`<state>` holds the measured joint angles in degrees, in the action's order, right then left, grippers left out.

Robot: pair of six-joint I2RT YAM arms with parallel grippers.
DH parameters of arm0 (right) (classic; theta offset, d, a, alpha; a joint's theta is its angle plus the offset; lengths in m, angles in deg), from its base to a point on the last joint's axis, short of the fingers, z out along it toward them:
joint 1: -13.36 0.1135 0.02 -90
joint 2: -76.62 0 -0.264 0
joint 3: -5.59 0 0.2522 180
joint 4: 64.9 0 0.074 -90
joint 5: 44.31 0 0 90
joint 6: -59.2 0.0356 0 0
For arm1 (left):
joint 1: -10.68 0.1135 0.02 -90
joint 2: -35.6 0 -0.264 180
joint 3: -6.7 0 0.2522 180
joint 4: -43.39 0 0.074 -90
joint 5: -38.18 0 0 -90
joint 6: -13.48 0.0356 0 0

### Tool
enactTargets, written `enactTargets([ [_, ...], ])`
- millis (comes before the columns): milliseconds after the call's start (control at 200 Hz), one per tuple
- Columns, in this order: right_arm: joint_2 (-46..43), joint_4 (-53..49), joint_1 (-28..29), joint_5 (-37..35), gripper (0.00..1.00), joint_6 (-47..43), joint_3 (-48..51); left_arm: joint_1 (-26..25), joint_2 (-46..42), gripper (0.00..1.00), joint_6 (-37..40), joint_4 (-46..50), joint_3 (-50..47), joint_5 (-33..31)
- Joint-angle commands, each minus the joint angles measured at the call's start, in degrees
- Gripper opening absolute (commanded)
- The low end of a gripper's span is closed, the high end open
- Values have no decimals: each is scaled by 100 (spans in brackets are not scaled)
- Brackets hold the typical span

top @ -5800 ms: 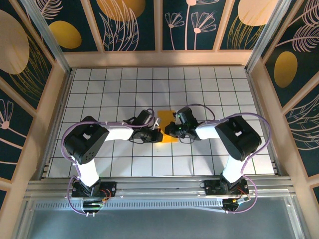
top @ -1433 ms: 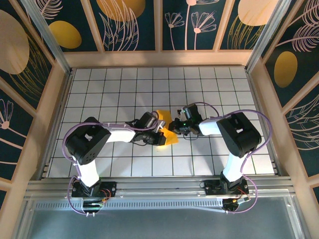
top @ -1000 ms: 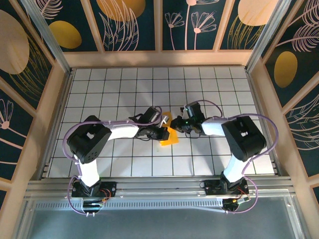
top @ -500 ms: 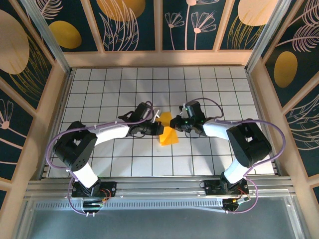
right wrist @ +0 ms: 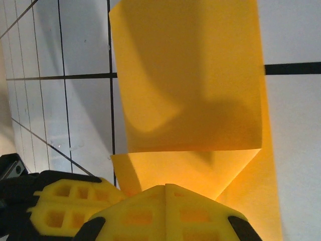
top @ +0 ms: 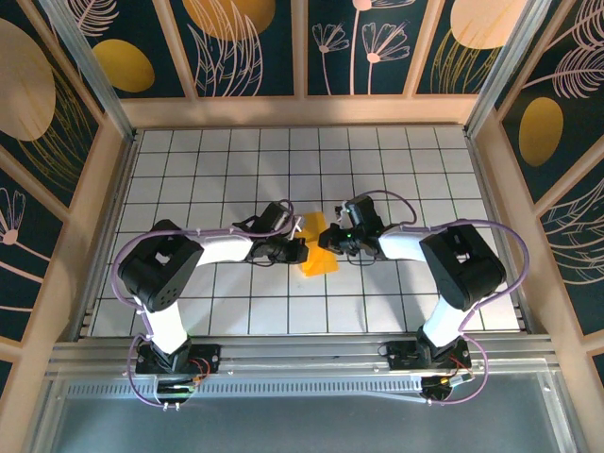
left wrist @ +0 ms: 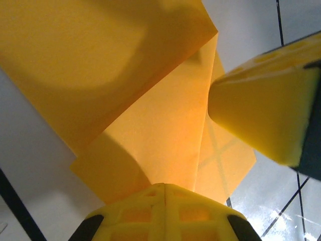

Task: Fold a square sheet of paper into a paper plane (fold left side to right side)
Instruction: Fold the triangle a second time at the center of the table.

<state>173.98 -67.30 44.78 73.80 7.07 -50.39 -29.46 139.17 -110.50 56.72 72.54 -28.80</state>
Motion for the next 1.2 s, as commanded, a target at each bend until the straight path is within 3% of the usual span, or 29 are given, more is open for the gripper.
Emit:
enactTargets([
  [0, 86, -2, 83, 8, 0, -34, -59, 41, 110, 2, -135, -192, -13, -70],
  [355, 373, 148, 211, 71, 0, 76, -102, 41, 221, 2, -154, -236, -53, -60],
  [751, 460, -291, 198, -377, 0, 11, -129, 41, 65, 3, -198, -288, -117, -20],
  [1016, 497, -352, 198, -316, 0, -34, -146, 33, -818, 4, -473, -790, -817, 872],
  [1196, 537, -361, 202, -298, 0, -47, -155, -56, -934, 4, -679, -1222, -1234, 1443],
])
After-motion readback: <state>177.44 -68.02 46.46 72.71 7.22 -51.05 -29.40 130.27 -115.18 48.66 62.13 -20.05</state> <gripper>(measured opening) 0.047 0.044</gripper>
